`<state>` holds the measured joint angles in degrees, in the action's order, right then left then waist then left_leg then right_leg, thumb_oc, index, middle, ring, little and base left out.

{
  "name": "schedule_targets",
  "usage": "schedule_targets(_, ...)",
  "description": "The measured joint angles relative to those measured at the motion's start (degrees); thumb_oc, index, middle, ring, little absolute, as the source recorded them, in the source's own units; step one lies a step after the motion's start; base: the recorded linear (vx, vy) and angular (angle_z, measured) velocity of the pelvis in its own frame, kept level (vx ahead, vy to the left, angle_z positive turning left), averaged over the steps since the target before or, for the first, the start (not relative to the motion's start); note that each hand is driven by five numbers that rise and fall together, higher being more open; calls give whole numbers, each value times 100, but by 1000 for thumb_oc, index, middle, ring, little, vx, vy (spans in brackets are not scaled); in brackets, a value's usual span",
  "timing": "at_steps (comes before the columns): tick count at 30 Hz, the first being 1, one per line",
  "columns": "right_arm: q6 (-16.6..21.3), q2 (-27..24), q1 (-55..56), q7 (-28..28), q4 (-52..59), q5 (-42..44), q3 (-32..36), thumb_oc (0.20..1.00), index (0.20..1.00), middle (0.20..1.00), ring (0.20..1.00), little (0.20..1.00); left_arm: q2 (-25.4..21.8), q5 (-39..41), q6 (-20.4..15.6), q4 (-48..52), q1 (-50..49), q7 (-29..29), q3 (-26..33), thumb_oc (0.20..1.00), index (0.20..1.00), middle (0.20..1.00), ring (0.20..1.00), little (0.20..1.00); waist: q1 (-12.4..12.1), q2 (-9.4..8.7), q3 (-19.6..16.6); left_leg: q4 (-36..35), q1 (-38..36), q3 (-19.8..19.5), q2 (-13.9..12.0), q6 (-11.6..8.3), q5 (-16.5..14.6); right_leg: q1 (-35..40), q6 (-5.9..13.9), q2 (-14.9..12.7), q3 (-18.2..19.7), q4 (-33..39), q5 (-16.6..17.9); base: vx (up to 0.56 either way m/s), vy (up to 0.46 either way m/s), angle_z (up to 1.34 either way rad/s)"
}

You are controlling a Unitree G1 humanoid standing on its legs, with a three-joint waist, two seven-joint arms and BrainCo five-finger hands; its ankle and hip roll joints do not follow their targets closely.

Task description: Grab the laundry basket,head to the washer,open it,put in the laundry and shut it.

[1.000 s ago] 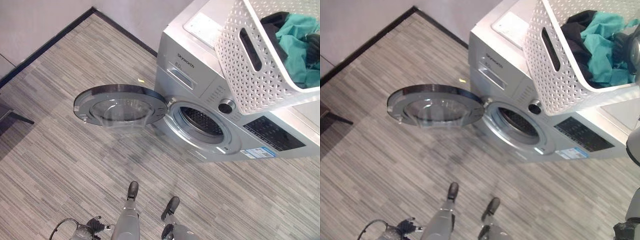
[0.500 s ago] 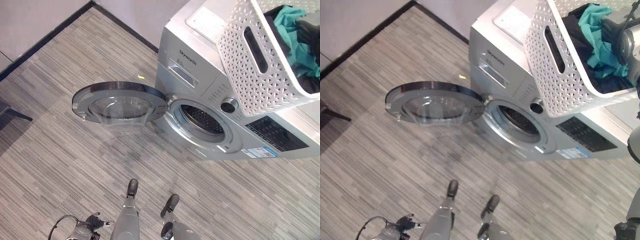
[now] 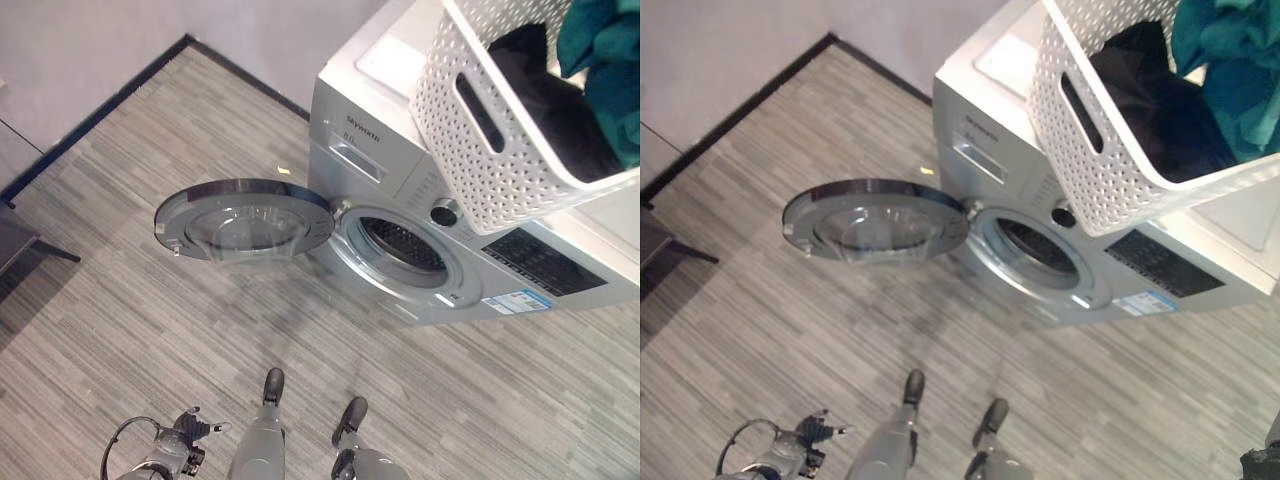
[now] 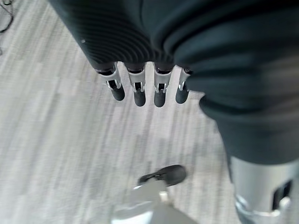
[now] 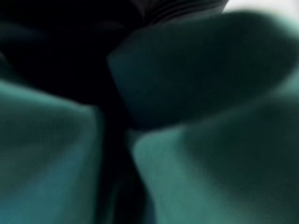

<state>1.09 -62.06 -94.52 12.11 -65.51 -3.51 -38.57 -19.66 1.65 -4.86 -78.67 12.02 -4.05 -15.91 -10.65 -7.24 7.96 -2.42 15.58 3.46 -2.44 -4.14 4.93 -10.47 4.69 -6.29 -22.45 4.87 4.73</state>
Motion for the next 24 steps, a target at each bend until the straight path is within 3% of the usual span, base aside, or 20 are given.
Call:
schedule_targets(6,37,177,16,214,-289,1464,278,200,200,200,200,200,45,-2,8,113,-136,-16,-29,1000,1000,1000,1000,1000,25,172,-228,-67,-296,-9,-8,4,3,266,9,13,25,0,-47,0,-4,0)
schedule_targets(12,302,704,584,479,374,2697,1262,200,200,200,200,200,192,3,9,110,-558,-131,-16,1000,1000,1000,1000,1000,55,304,-693,-116,-585,90,-28,2,1,475,16,31,144,0,-48,-27,-17,-9)
schedule_targets(16,612,1003,1047,685,1200,3185,1929,200,200,200,200,200,224,63,14,164,-689,-135,1,1000,1000,1000,1000,1000,103,289,-828,-190,-807,188,-55,-3,12,616,16,54,218,0,-47,-13,-25,-12)
schedule_targets(22,1281,1834,1412,961,2192,4016,2614,200,200,200,200,200,256,258,27,163,-745,-198,209,1000,1000,1000,1000,1000,245,205,-1035,-250,-1032,336,-89,-3,12,731,9,84,370,1,-32,-8,-25,-14)
schedule_targets(24,1505,2332,1926,1047,2979,4332,3006,200,200,200,200,200,305,434,63,189,-765,-200,380,1000,1000,1000,1000,1000,288,190,-1093,-263,-1208,385,-94,-3,4,872,29,88,441,1,-50,-18,-34,-12)
